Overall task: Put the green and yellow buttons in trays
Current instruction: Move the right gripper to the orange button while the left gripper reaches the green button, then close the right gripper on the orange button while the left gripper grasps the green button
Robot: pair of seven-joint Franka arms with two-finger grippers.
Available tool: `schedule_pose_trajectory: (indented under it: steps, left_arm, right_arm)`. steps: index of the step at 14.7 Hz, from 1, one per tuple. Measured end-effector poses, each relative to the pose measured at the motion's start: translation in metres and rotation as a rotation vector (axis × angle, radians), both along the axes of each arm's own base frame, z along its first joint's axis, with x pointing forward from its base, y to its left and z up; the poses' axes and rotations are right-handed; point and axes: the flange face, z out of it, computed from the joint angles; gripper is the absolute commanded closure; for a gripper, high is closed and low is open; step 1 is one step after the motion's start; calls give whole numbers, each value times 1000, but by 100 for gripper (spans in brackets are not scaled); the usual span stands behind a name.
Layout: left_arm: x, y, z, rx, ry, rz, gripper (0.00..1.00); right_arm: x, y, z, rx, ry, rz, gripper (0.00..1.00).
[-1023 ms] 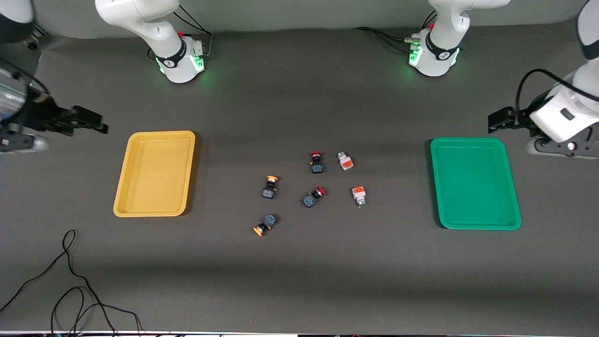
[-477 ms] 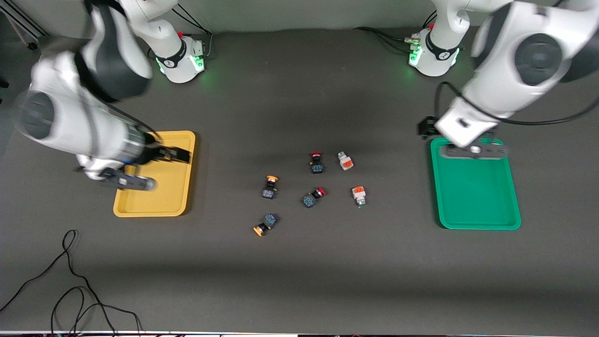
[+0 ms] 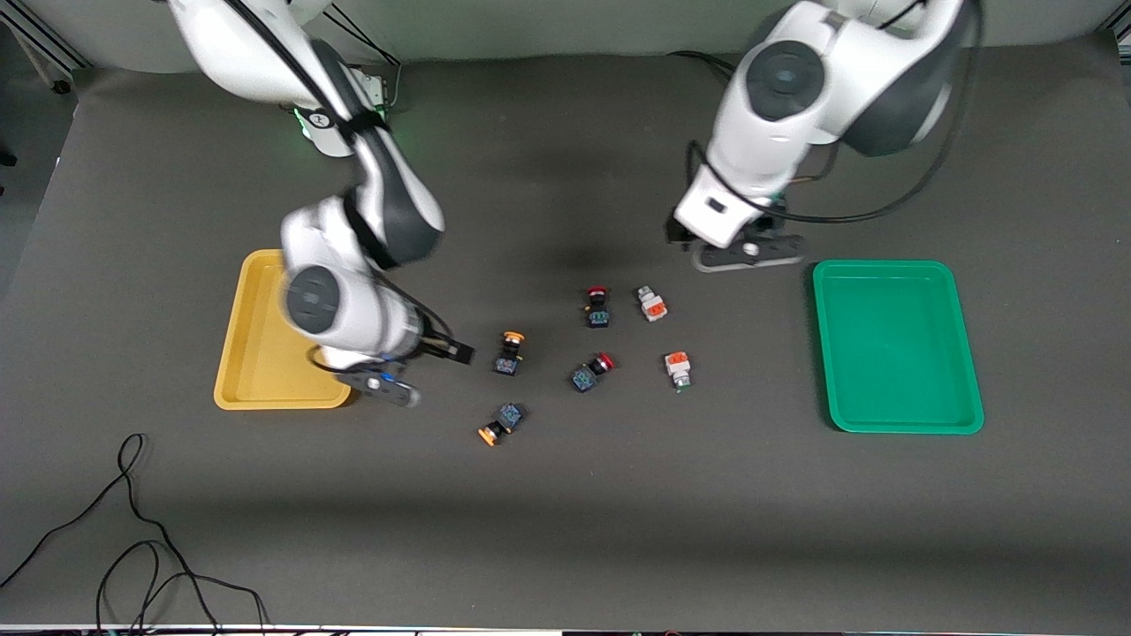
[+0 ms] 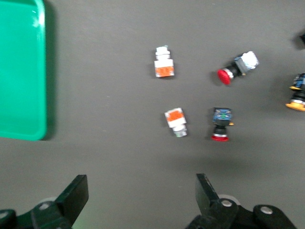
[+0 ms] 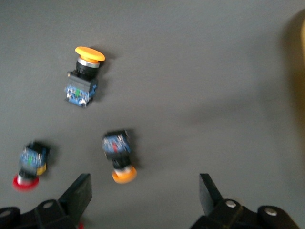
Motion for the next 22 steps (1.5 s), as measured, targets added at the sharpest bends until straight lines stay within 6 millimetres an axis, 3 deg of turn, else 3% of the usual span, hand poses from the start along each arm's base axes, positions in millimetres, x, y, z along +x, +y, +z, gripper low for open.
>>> schedule_pose_trajectory:
  steps: [3,5,8,9,10,12,13,18,20,21,22]
  left_arm:
    - [-12,-27,-16,1,-3,10,0]
    - [-8,-30,-35,-1,-5,15,0]
    - [-7,-26,-97,-1,-5,24,0]
    - [-8,-23,-120,2,-1,27,0]
    - [-8,-21,-141,6,4,31,0]
    - [-5,-21,-174,6,4,42,0]
    - [-4,-22,-187,6,3,49,0]
    - [-1,-26,-256,2,-3,120,0]
    - [-3,-26,-278,8,1,158,2]
    - [-4,-26,-286,11,4,178,12]
    - [-5,-27,-291,11,3,194,38]
  right_arm:
    - [-18,49,-63,-34,-43,-62,0]
    - [-32,72,-88,-52,-54,-73,2]
    - [-46,90,-106,-65,-58,-62,4]
    - [-46,90,-111,-68,-58,-62,10]
    - [-45,89,-115,-71,-64,-64,29]
    - [-44,85,-124,-79,-68,-69,79]
    - [-43,84,-125,-81,-71,-71,100]
    - [-35,84,-115,-72,-90,-75,100]
    - [-27,79,-94,-73,-84,-83,100]
    - [-18,69,-72,-79,-77,-80,100]
    - [-7,52,-43,-83,-69,-60,100]
